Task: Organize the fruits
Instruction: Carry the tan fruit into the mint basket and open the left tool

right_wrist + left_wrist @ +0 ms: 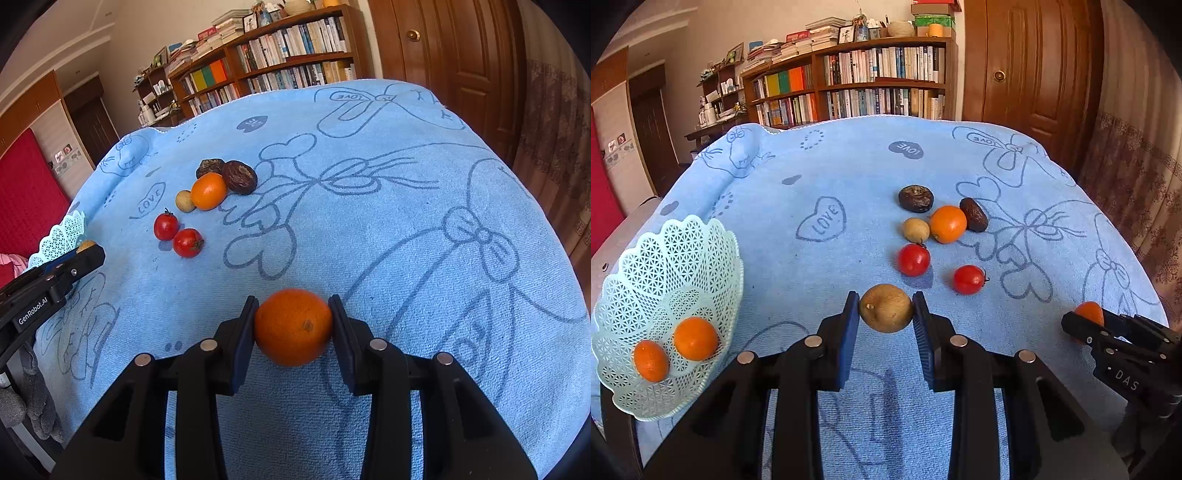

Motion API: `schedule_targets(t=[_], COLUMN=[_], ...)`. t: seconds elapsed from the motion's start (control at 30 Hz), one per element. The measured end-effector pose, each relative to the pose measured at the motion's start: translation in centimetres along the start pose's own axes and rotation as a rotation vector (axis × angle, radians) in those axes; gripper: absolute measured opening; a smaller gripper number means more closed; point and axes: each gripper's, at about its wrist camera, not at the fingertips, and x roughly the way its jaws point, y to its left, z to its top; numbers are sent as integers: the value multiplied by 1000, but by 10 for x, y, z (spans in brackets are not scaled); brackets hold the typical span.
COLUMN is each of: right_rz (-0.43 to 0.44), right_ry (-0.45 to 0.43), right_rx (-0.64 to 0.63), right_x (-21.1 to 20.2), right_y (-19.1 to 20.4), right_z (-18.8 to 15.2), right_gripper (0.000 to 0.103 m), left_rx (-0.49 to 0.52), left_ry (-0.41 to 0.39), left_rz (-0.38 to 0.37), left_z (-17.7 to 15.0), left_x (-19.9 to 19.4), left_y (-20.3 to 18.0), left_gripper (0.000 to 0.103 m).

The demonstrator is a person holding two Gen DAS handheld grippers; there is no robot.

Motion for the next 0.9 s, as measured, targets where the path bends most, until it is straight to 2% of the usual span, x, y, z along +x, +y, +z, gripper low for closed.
schedule_targets(t=[0.37, 0.9], right_rz=[-6, -25], right_ry=[1, 4], right_rx=[0, -5], right_x=[1, 3], right_y=[-1, 1], right_z=[0, -1], right_gripper=[39, 39], left_rx=[-71, -153], left_ry=[-25, -39], left_rz=[92, 184], left_z=[1, -2], left_x=[-5, -9], left_y=[38, 85], left_gripper=[30, 30])
